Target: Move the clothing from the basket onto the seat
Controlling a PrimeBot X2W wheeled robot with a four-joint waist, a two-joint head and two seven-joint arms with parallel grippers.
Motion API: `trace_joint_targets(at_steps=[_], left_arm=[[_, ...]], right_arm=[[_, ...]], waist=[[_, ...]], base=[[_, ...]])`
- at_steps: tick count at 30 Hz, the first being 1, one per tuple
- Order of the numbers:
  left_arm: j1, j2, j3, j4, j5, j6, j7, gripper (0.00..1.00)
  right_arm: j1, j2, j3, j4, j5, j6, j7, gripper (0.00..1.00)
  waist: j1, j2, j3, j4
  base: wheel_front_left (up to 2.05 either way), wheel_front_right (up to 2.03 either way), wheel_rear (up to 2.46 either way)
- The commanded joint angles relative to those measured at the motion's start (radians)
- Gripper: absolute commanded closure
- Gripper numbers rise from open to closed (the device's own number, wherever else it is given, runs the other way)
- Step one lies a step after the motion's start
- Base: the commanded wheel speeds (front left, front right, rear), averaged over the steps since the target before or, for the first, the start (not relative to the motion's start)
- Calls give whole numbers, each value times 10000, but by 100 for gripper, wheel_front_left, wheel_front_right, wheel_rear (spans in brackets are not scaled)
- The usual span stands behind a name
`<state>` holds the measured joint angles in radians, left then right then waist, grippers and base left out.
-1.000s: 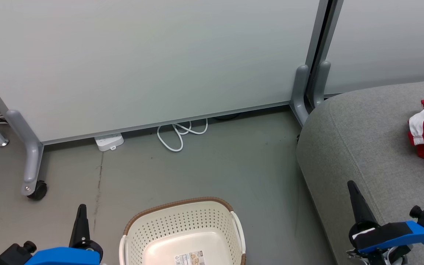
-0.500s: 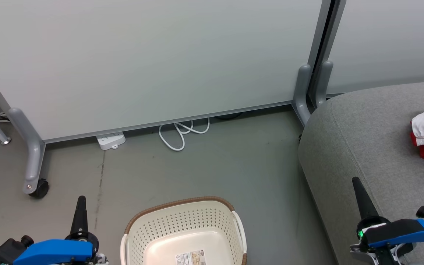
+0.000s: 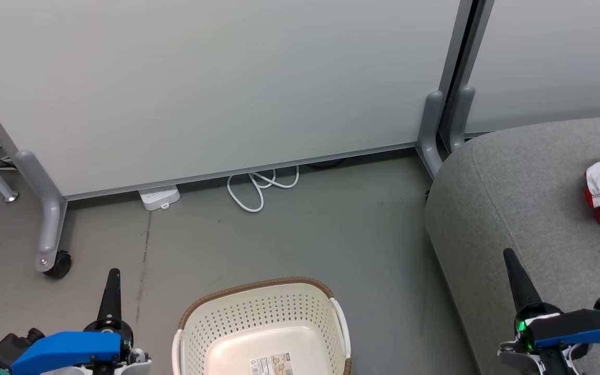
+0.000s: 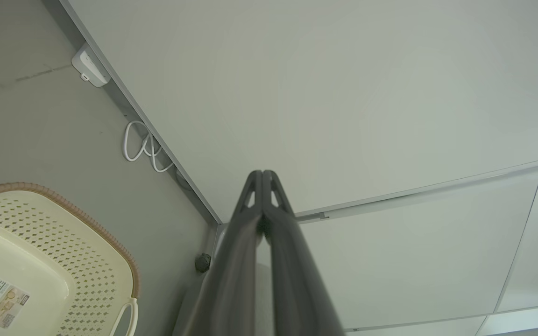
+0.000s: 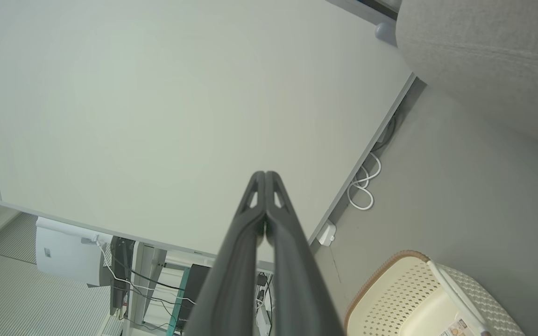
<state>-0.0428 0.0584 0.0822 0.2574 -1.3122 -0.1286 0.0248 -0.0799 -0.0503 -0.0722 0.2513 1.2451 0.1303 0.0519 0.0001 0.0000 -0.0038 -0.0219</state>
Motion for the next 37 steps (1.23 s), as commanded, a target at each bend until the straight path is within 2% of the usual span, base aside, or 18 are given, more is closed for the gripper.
trace_joint_targets(at_steps=[1,37], left_arm=[[-217,15,53,-93,-176,-25,59,100],[-664,-72,298,-140,-2569,-36,792,100]], right_arm=[[-255,-4,-42,-90,256,6,51,100],[-323,0,-387,-80,3165,7,557,100]], waist=[[-1,0,2,6],[-1,0,56,179]], base=[[0,0,0],[0,0,0]])
